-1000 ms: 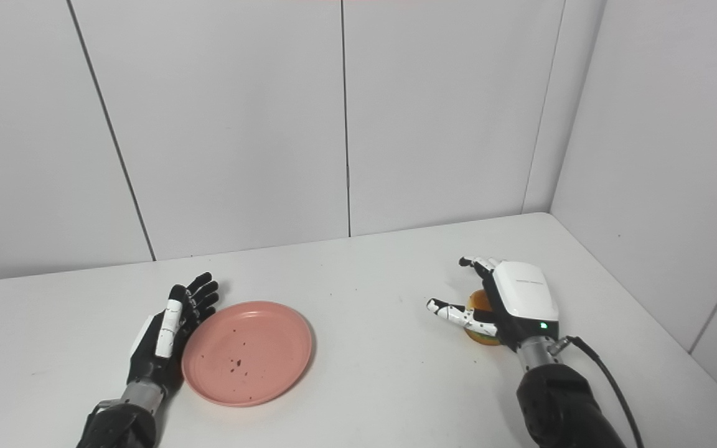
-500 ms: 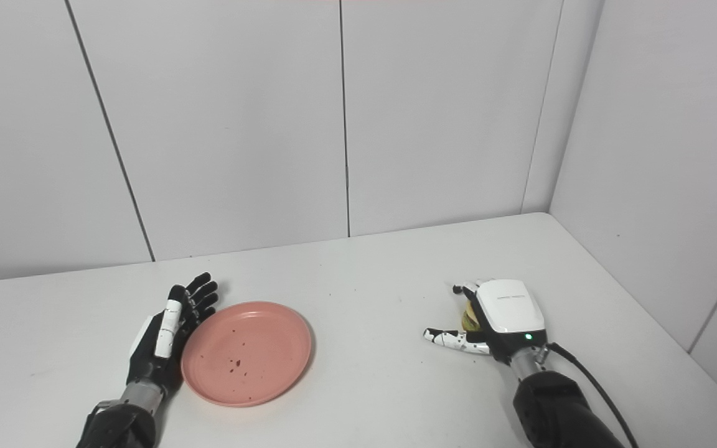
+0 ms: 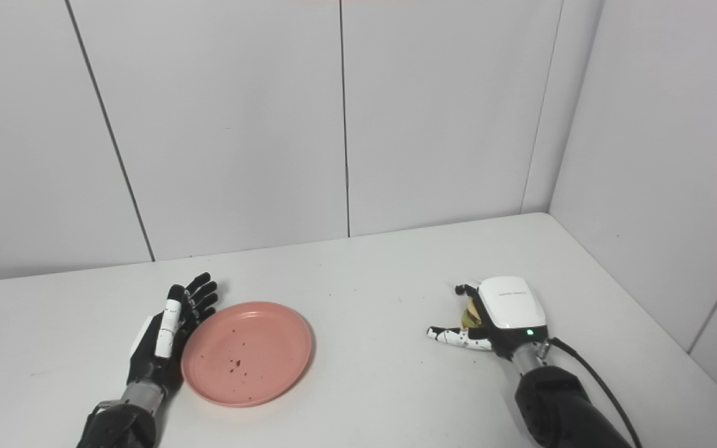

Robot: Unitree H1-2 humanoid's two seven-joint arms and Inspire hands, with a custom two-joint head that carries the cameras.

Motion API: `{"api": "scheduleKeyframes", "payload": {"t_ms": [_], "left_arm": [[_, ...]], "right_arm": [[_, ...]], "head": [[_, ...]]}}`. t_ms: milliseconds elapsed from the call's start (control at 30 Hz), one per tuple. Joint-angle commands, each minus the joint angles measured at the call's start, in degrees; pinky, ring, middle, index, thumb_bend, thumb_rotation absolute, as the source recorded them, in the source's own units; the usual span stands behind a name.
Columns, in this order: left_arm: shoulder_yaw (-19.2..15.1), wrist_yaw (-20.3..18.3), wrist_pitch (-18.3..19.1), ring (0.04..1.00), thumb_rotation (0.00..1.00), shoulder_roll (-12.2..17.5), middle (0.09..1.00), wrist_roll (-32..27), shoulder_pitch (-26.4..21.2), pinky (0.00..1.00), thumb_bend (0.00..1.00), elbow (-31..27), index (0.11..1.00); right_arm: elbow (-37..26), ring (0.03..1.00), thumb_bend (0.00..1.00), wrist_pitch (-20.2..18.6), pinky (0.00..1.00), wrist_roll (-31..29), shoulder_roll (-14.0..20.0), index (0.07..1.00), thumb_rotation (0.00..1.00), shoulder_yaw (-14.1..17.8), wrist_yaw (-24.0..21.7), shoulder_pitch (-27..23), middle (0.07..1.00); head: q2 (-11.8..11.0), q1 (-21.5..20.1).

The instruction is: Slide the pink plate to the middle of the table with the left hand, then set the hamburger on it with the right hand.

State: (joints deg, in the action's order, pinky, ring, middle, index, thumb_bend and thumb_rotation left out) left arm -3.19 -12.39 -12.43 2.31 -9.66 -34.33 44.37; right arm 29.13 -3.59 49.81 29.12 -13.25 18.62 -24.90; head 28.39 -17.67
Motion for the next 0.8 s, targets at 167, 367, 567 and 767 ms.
{"api": "scheduleKeyframes", "payload": {"t_ms": [167, 367, 567, 767], "left_arm": [[0.68, -0.34, 0.81, 0.921, 0.91, 0.22, 0.901, 0.45, -0.25, 0.94, 0.91, -0.47, 0.851], [0.92, -0.31, 1.12, 0.922, 0.91, 0.26, 0.904, 0.56, -0.13, 0.93, 0.9, -0.78, 0.852], [1.15, -0.19, 1.43, 0.922, 0.91, 0.15, 0.903, 0.42, -0.09, 0.94, 0.9, -1.06, 0.852], [1.2, -0.13, 1.59, 0.925, 0.91, 0.12, 0.907, 0.46, -0.09, 0.94, 0.9, -1.31, 0.854]], "right_arm": [[3.46, 0.349, 0.51, 1.55, 0.27, -3.64, 0.57, 0.491, 0.17, 0.71, 1.99, -1.91, 0.46], [6.94, 0.285, 0.51, 2.34, 0.22, -4.57, 1.04, 0.479, 0.14, -0.01, 5.59, -2.94, 0.375], [7.46, 0.297, 0.51, 2.15, 0.23, -5.47, 1.51, 0.482, 0.14, 0.22, 5.3, -3.3, 0.39], [8.09, 0.285, 0.51, 3.3, 0.22, -5.96, 1.88, 0.481, 0.14, -0.13, 6.28, -4.38, 0.377]], "head": [[0.09, 0.2], [0.2, 0.16], [0.21, 0.4], [0.15, 0.61]]}}
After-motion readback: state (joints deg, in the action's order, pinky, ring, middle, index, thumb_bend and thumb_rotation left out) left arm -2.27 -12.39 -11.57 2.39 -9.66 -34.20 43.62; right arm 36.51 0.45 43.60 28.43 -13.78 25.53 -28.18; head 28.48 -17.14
